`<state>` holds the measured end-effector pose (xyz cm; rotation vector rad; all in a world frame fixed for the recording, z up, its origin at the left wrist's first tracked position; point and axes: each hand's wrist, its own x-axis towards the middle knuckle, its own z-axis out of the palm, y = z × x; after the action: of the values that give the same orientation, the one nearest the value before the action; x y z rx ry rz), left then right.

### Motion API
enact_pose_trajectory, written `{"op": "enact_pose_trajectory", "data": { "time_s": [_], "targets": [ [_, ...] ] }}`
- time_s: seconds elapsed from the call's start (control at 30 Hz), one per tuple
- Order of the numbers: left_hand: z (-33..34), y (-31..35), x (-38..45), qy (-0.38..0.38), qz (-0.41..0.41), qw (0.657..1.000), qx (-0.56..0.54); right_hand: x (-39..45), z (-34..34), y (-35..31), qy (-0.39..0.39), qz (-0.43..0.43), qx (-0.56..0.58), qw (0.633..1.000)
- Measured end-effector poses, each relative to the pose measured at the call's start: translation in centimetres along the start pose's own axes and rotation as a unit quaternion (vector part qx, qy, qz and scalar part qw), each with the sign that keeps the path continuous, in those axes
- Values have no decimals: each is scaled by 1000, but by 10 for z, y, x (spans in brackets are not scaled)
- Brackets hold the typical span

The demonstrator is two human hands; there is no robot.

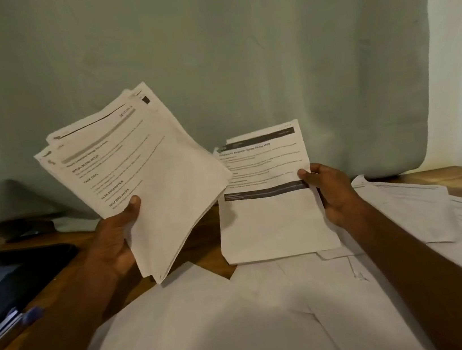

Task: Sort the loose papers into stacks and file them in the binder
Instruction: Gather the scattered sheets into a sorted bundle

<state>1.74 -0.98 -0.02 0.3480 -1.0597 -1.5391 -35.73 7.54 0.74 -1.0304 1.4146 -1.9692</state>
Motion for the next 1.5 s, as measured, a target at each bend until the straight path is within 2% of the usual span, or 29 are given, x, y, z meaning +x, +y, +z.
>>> {"op": "enact_pose_trajectory", "data": {
  "time_s": [0.13, 0.47, 0.77, 0.93, 1.07, 1.2, 1.4, 1.5],
  "targets": [
    [2, -3, 1, -15, -18, 1000, 10, -4, 3, -8, -46, -26, 68, 996],
    [4, -4, -2, -28, -19, 999, -5, -16, 25, -14, -83, -49, 97, 991],
    [4, -4, -3, -17, -12, 1000, 1, -26, 37, -18, -85, -77, 108, 988],
    [5, -5, -5, -24, -13, 1000, 5, -23, 37, -17, -83, -70, 117, 987],
    [9, -7, -7, -33, -19, 999, 10, -26, 39, -18, -113, -39, 128, 984],
    [15, -12, -9, -77, -24, 993, 81, -36, 54, -17, -157, -11, 118, 981],
    [22, -17, -5, -69, 9, 986, 152, -49, 69, -18, -179, 0, 111, 978],
    [21, -23, -6, -70, -18, 984, 160, -55, 69, -22, -191, 25, 135, 972]
  ]
}}
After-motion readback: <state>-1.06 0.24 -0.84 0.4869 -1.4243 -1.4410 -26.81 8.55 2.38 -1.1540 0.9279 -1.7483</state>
